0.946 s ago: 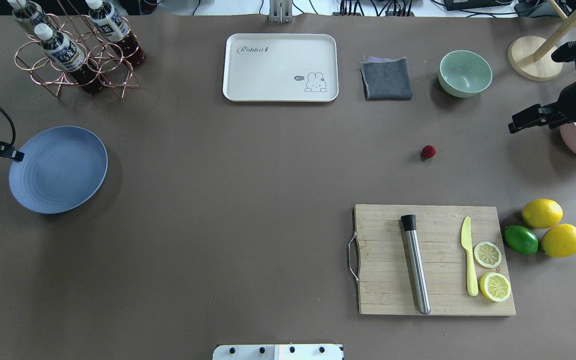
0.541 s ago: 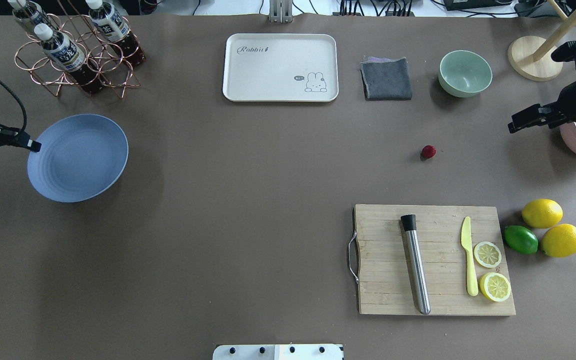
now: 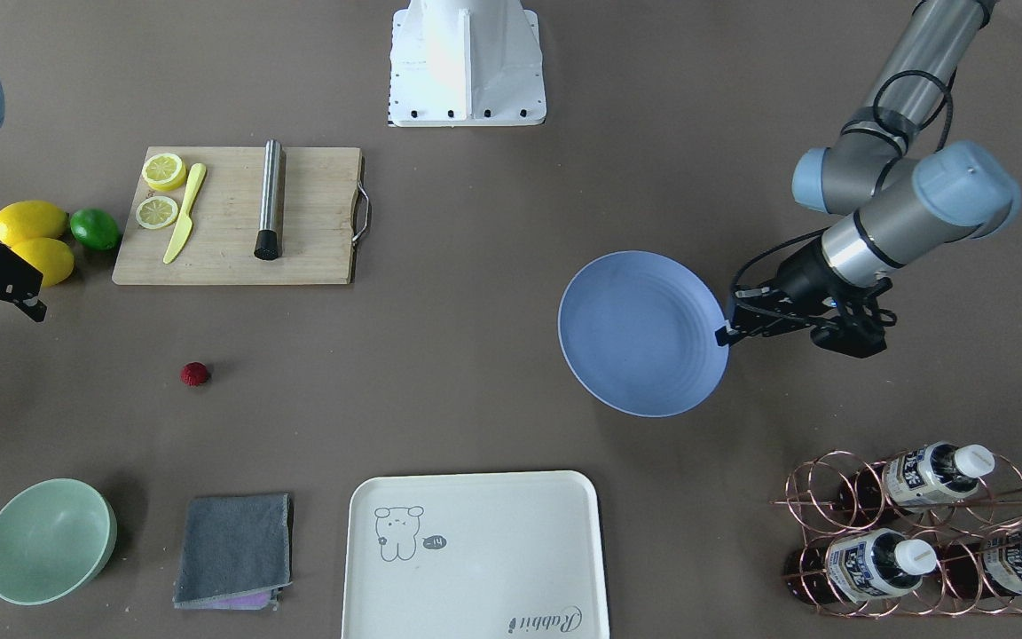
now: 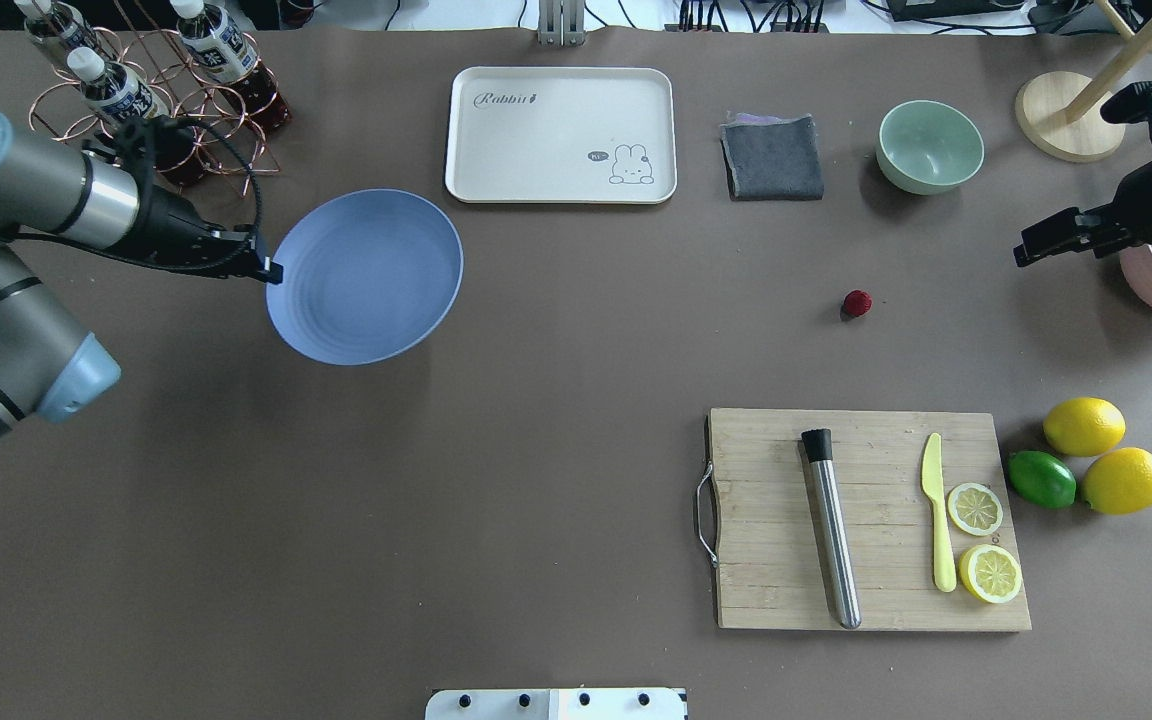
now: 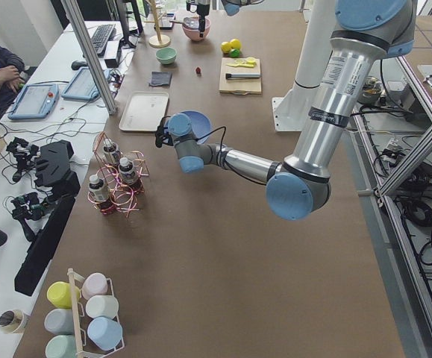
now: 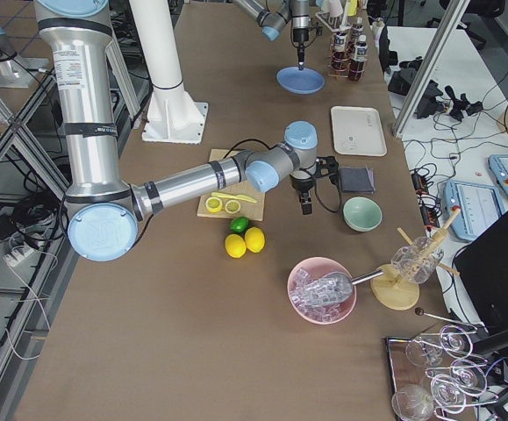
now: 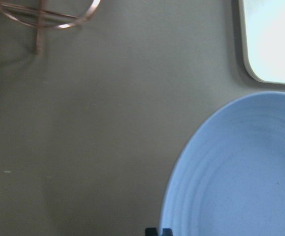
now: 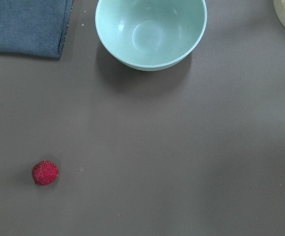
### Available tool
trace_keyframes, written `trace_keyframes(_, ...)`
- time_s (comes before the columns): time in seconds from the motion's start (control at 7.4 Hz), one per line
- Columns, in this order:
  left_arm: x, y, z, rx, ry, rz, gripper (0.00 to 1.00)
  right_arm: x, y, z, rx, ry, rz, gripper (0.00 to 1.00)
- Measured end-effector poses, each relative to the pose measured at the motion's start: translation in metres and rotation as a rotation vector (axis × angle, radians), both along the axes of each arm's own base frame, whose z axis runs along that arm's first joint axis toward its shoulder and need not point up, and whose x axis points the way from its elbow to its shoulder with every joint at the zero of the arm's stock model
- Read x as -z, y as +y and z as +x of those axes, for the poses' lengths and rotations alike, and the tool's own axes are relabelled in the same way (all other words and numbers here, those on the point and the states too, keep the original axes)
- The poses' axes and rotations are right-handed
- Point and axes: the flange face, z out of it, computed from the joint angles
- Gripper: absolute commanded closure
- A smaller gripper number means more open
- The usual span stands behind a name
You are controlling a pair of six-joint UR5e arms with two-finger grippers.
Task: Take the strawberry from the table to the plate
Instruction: 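Grip the blue plate rim with the left gripper and slide it toward the table center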
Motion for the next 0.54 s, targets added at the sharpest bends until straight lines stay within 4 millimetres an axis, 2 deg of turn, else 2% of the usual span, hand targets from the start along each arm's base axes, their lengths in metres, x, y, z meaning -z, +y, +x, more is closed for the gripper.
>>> trace_keyframes(0.27,0.055,0.0,0.058,0.022,-0.031,-0.023,1.0,0.0,0.001,0.0,0.001,-0.002,-0.001,0.0)
trace_keyframes(0.54,0.093,0.018,0.113,0.036,-0.052,-0.028,1.0,0.001,0.002,0.001,0.0,-0.004,-0.002,0.0)
